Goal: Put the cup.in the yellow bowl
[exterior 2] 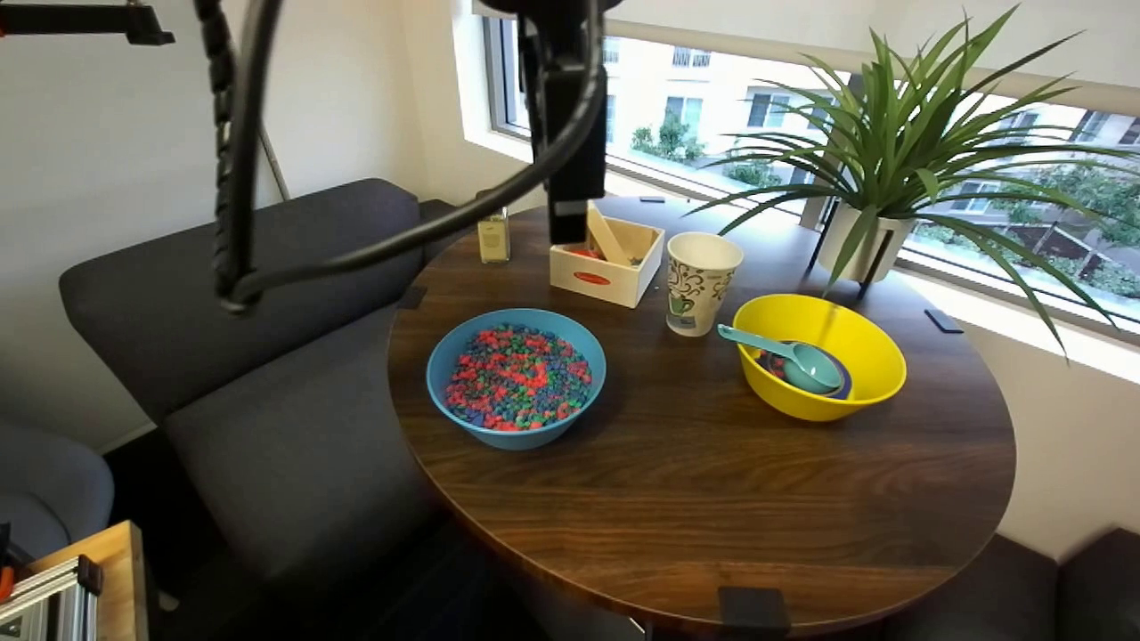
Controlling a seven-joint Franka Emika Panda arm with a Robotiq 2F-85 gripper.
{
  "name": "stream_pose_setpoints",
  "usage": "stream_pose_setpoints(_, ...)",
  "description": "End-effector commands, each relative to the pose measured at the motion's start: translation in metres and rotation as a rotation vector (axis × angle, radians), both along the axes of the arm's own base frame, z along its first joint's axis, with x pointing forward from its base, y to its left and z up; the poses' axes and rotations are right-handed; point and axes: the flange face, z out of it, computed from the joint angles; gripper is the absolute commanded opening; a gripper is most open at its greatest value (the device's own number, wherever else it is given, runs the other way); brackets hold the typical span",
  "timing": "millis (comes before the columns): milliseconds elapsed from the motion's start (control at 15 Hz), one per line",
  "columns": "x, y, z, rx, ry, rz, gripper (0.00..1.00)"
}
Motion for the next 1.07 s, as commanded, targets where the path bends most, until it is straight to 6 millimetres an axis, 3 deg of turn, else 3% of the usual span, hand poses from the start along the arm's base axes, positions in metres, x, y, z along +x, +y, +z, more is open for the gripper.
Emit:
stream_pose_setpoints(0,0.058,0.010,-0.001,-0.014,0.070,0.046,1.00)
stream_pose_setpoints(200,0.089,0.024,-0.004,-0.020,0.103,0.125,1.00)
stream_pose_setpoints(267,0.068,0.017,-0.005,-0.005,0.068,0.071,1.00)
stream_pose_setpoints(467,0.090,0.025,-0.009,-0.007,0.086,0.108,1.00)
stream_pose_setpoints(667,0.092,0.024,-0.006,-0.008,0.083,0.114,1.00)
stream_pose_setpoints(1000,0.133,0.003,-0.017,0.037,0.047,0.039,1.00)
